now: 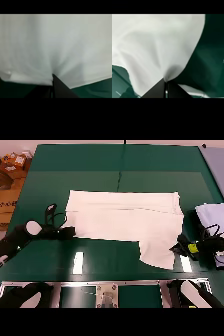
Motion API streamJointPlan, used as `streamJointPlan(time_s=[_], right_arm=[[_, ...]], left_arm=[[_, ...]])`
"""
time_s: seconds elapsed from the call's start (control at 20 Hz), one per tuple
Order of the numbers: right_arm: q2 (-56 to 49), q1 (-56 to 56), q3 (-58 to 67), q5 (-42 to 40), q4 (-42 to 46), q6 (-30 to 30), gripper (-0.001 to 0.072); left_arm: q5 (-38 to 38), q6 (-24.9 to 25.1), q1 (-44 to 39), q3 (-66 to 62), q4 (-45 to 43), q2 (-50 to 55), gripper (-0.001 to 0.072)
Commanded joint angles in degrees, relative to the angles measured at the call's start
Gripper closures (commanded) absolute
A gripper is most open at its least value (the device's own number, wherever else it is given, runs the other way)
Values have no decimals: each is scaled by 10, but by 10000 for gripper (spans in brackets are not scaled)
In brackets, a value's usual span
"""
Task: Fold the shirts.
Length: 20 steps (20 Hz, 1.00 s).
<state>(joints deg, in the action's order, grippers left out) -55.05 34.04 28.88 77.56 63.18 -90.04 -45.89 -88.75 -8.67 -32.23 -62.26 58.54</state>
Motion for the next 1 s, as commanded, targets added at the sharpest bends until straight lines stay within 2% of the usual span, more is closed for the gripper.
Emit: streamJointPlan(time_s=[0.0,0.2,0.4,0.7,0.95], right_arm=[[27,0,58,43,-2,-14,692],[30,-1,142,38,-67,-13,692],[-38,-35,215,-10,-127,-7,692],[-248,-75,360,-101,-188,23,692],[-437,-93,470,-146,-225,52,692]], left_arm=[[-105,-15,0,-62,-95,0,688],[-83,-18,0,-120,-94,2,688],[-46,-16,0,-204,-96,72,688],[-32,-7,0,-374,-98,269,688],[42,-27,0,-475,-93,398,688]])
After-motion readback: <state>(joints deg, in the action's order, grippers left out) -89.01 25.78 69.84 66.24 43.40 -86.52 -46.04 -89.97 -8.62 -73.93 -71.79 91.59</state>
